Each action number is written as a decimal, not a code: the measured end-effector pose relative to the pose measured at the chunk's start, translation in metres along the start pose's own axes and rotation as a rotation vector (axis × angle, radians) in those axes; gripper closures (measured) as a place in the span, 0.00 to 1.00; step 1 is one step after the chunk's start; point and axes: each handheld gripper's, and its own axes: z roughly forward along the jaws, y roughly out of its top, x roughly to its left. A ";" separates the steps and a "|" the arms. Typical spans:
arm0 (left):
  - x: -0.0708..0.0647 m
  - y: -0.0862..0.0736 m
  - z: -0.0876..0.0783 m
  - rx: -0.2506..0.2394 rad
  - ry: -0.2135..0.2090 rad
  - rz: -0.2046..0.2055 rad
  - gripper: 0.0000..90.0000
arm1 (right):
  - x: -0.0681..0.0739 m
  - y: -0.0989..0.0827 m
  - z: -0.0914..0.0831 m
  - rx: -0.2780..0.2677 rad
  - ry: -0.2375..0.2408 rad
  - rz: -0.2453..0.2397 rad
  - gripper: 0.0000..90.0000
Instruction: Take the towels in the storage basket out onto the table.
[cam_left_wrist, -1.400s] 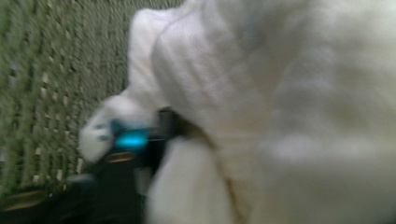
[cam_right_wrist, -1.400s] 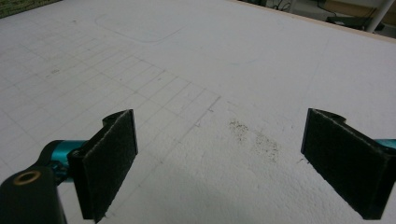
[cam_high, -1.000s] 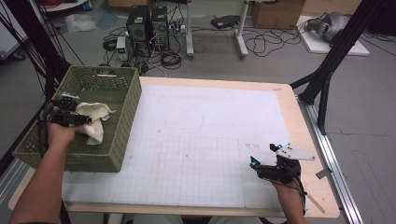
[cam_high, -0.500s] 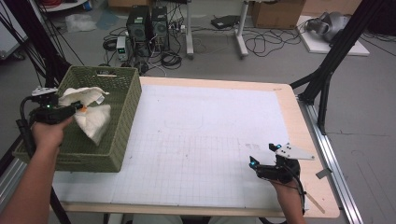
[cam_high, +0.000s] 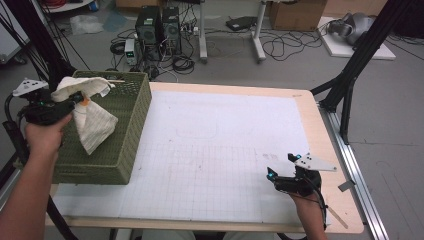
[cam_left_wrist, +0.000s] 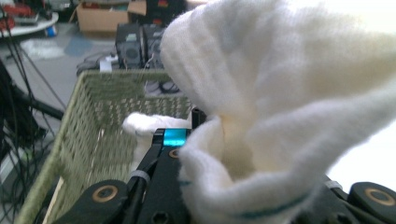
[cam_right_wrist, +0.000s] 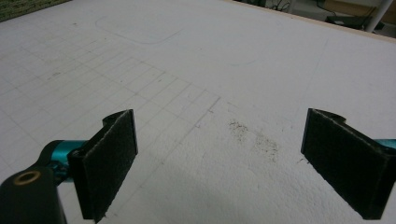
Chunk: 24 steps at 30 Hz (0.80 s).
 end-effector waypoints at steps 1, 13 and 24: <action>-0.003 0.006 -0.004 -0.021 -0.009 0.006 0.90 | 0.000 0.000 0.000 -0.001 0.000 -0.001 0.11; -0.031 0.033 -0.017 -0.121 -0.082 0.046 0.90 | 0.000 0.000 0.000 -0.002 0.000 -0.004 0.11; -0.072 0.054 -0.024 -0.181 -0.213 0.104 0.90 | 0.000 0.000 0.000 -0.003 0.001 0.000 0.11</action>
